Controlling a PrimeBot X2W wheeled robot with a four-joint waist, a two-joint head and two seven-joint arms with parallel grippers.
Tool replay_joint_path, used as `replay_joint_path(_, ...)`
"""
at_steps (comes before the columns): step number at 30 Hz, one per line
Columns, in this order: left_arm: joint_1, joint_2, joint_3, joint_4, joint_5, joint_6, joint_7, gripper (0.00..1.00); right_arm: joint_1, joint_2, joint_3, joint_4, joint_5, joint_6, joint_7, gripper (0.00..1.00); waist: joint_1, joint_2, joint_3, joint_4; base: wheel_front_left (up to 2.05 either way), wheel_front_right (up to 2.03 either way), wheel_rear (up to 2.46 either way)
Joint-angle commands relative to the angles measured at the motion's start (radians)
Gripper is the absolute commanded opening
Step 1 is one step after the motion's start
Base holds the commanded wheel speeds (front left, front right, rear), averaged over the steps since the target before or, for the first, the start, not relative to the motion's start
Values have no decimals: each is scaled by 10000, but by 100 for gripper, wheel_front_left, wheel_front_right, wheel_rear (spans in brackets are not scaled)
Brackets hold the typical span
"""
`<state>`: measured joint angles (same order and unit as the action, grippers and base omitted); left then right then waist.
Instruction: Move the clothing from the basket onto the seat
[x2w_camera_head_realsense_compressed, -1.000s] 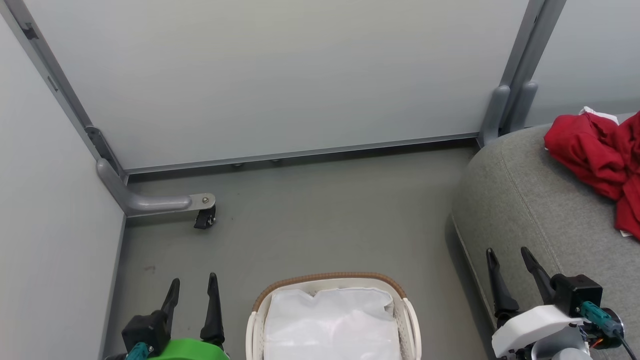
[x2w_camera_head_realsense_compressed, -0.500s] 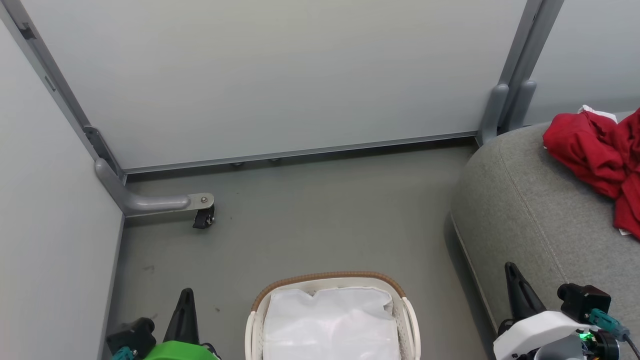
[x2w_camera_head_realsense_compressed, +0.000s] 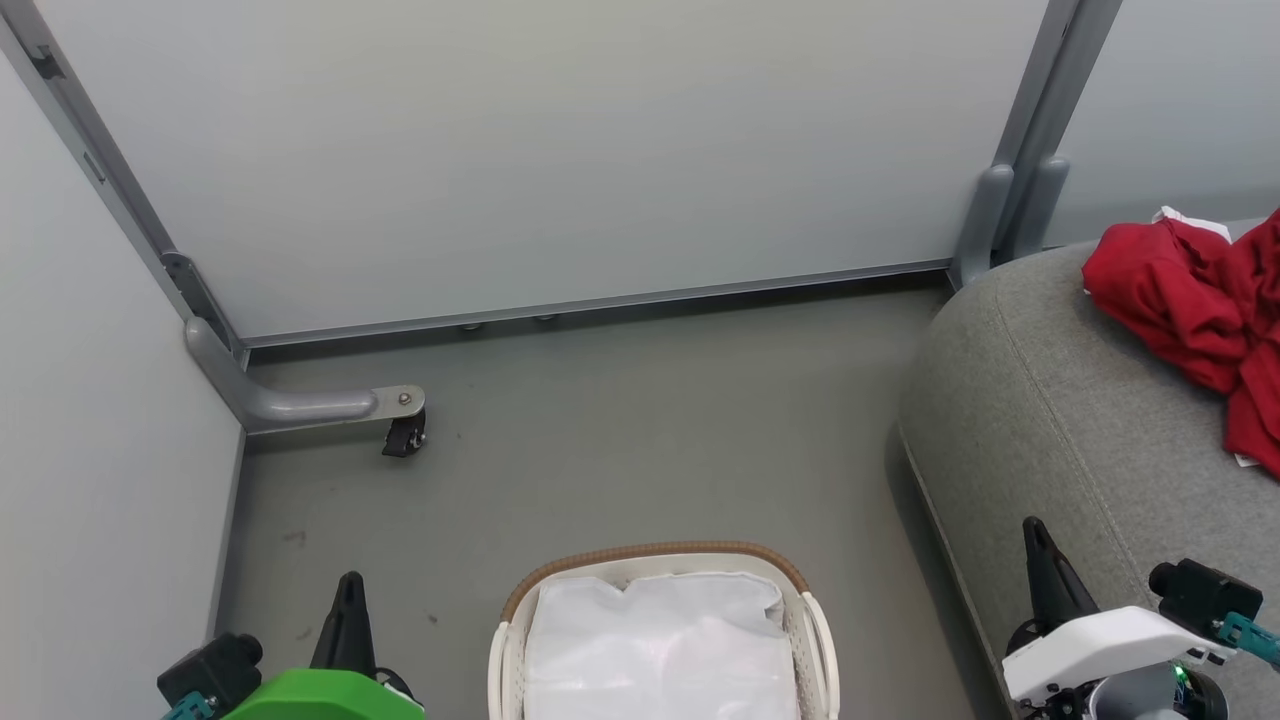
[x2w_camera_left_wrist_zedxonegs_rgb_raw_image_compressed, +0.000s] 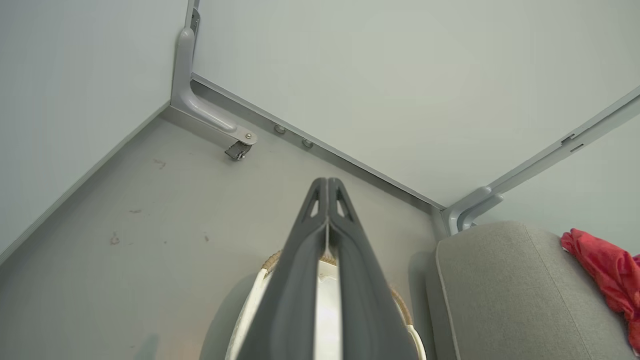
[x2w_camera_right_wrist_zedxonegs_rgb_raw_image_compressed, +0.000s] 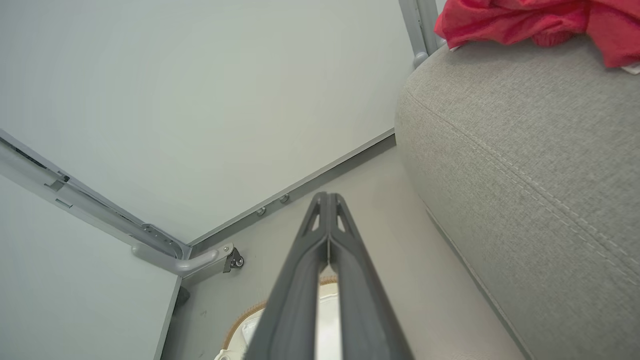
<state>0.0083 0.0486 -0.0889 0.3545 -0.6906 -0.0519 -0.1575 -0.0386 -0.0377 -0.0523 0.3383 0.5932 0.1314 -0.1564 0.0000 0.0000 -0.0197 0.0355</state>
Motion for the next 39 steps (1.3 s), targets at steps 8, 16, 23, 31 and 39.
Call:
replay_joint_path(8,-453,15,329,-307,-1281,-151,366,0,-331,-80,-110,-285,1432,-3,369,0,0,0,19,-29,0,0,0)
replay_joint_path(16,-568,16,539,-411,-2255,-229,655,0,-389,-89,-175,-372,2497,-4,656,0,0,0,36,-56,0,0,0)
replay_joint_path(23,-643,17,712,-495,-3028,-293,881,0,-441,-97,-224,-442,3353,-4,888,0,0,0,51,-80,0,0,0)
replay_joint_path(31,-731,19,891,-582,-3877,-373,1140,0,-484,-106,-279,-515,4294,-5,1141,0,0,0,69,-108,0,0,0)
replay_joint_path(39,-807,21,1069,-657,-4658,-434,1376,0,-516,-113,-333,-587,5154,-6,1371,0,0,0,87,-135,0,0,0)
